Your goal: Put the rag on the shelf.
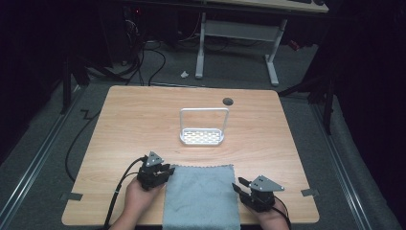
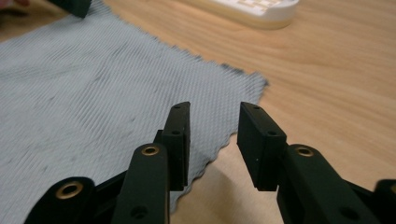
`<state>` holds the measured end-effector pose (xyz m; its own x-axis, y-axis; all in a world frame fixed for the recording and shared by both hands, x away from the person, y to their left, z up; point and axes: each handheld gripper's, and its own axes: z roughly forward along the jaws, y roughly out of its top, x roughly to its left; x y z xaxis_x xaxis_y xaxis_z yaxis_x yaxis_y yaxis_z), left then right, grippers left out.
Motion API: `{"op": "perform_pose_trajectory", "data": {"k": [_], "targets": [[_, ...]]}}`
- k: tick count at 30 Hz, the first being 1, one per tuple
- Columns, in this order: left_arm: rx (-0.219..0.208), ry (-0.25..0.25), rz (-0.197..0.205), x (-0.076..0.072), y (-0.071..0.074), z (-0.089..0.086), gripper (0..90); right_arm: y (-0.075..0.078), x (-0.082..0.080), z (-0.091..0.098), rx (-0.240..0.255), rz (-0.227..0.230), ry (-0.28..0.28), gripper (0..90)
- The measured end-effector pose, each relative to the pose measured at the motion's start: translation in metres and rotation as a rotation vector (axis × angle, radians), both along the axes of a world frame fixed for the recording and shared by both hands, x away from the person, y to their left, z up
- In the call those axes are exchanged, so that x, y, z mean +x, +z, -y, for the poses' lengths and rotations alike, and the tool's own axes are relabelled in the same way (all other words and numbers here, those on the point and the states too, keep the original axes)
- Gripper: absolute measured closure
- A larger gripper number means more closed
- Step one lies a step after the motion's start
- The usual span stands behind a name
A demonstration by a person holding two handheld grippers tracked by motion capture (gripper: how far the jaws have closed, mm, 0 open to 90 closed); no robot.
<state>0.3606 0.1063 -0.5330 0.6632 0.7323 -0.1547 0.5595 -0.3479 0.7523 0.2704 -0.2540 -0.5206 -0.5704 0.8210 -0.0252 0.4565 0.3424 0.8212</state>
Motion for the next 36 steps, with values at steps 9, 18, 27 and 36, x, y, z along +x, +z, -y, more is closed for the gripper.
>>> {"op": "perform_pose_trajectory", "data": {"k": [9,18,27,36], "targets": [[0.002,-0.008,0.018,-0.003,-0.002,0.003,81.5,0.010,0.058,-0.013,-0.036,-0.031,-0.098,61.4],[0.006,-0.006,0.019,-0.003,-0.002,0.003,85.4,-0.004,0.071,-0.014,-0.054,-0.092,-0.113,62.0],[0.009,-0.005,0.020,-0.004,-0.002,0.003,86.0,-0.010,0.073,-0.017,-0.060,-0.118,-0.085,71.6],[0.002,0.003,0.020,-0.004,-0.001,0.002,87.7,-0.008,0.068,-0.024,-0.062,-0.104,-0.059,89.0]]}}
